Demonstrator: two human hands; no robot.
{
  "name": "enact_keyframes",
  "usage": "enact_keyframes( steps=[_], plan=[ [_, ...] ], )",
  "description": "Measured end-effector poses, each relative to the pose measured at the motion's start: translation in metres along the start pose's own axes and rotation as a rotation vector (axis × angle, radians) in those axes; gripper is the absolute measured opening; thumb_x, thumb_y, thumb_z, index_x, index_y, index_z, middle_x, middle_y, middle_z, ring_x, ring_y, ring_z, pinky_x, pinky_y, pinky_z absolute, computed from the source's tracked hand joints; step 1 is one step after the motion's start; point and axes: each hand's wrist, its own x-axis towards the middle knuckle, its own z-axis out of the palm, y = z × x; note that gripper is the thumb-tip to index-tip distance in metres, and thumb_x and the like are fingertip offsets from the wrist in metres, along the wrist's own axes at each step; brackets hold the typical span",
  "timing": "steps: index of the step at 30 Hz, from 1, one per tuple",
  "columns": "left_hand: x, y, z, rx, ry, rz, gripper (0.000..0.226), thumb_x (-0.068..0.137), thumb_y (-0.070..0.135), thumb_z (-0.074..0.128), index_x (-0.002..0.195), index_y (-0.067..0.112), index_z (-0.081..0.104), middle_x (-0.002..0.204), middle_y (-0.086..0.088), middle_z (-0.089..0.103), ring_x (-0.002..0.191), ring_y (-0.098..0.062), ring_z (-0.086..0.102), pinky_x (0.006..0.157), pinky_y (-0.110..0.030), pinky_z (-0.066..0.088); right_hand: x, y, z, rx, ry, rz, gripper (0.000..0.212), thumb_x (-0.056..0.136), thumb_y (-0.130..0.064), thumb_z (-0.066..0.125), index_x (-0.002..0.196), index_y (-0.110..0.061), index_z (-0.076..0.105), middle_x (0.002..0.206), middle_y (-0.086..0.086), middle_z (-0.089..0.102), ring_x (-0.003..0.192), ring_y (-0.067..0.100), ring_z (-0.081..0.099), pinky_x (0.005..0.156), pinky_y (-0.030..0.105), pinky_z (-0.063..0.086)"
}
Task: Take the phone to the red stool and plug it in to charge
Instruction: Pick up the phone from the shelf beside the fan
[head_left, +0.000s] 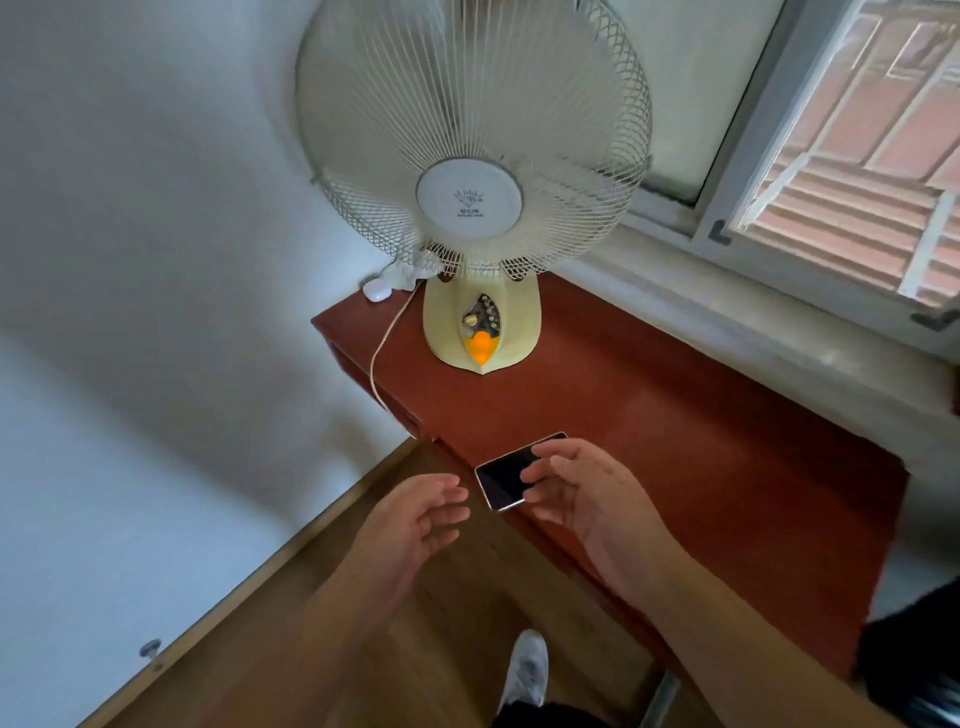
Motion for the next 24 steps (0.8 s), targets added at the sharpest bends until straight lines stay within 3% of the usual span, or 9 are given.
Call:
enact_keyframes(
  steps=[5, 10, 14, 18, 21, 24],
  plan=[
    [0.038, -0.019, 0.002, -0.032, 0.06, -0.119, 0.019, 0.085, 0.032, 0.064, 0.092, 0.021, 0.078, 0.098, -0.009, 0.079, 0.091, -0.024, 0.075, 0.069, -0.029, 0.059, 0.041, 0.008, -0.012, -0.069, -0.009, 0.081, 0.019, 0.094, -0.008, 0.053, 0.102, -0.008, 0.07, 0.086, 0.008, 0.074, 0.073, 0.017, 0.067, 0.065, 0.03, 0.052],
    [0.087, -0.035, -0.003, -0.109, 0.12, -0.249, 0.018, 0.091, 0.019, 0.061, 0.095, 0.011, 0.077, 0.091, -0.011, 0.079, 0.084, -0.025, 0.075, 0.065, -0.031, 0.058, 0.068, 0.025, -0.024, -0.081, 0.037, 0.184, 0.02, 0.097, -0.004, 0.049, 0.105, -0.004, 0.067, 0.086, 0.009, 0.073, 0.074, 0.02, 0.065, 0.069, 0.032, 0.053],
    [0.125, -0.048, -0.003, -0.165, 0.115, -0.357, 0.016, 0.091, 0.013, 0.062, 0.101, 0.004, 0.069, 0.088, -0.013, 0.073, 0.084, -0.027, 0.07, 0.073, -0.036, 0.056, 0.089, 0.044, -0.034, -0.092, 0.159, 0.272, 0.019, 0.097, -0.003, 0.049, 0.105, -0.003, 0.066, 0.086, 0.013, 0.069, 0.073, 0.023, 0.062, 0.066, 0.032, 0.051],
    [0.154, -0.065, -0.001, -0.183, 0.087, -0.456, 0.019, 0.095, 0.013, 0.058, 0.109, 0.002, 0.064, 0.097, -0.014, 0.068, 0.092, -0.027, 0.065, 0.081, -0.036, 0.054, 0.106, 0.063, -0.045, -0.099, 0.248, 0.351, 0.018, 0.097, -0.005, 0.05, 0.103, -0.004, 0.067, 0.085, 0.013, 0.069, 0.072, 0.024, 0.062, 0.066, 0.033, 0.051],
    [0.168, -0.077, 0.005, -0.197, 0.07, -0.51, 0.018, 0.099, 0.014, 0.052, 0.108, 0.002, 0.062, 0.099, -0.012, 0.067, 0.091, -0.023, 0.064, 0.093, -0.038, 0.049, 0.117, 0.073, -0.05, -0.11, 0.283, 0.37, 0.017, 0.096, -0.01, 0.053, 0.104, -0.006, 0.068, 0.087, 0.012, 0.071, 0.073, 0.023, 0.063, 0.065, 0.032, 0.052],
    [0.173, -0.087, 0.009, -0.244, 0.047, -0.561, 0.017, 0.1, 0.015, 0.051, 0.105, 0.003, 0.063, 0.091, -0.011, 0.071, 0.088, -0.023, 0.065, 0.087, -0.037, 0.052, 0.124, 0.081, -0.05, -0.113, 0.303, 0.374, 0.016, 0.092, -0.014, 0.057, 0.1, -0.01, 0.07, 0.085, 0.009, 0.073, 0.071, 0.02, 0.065, 0.065, 0.032, 0.052]
  ],
)
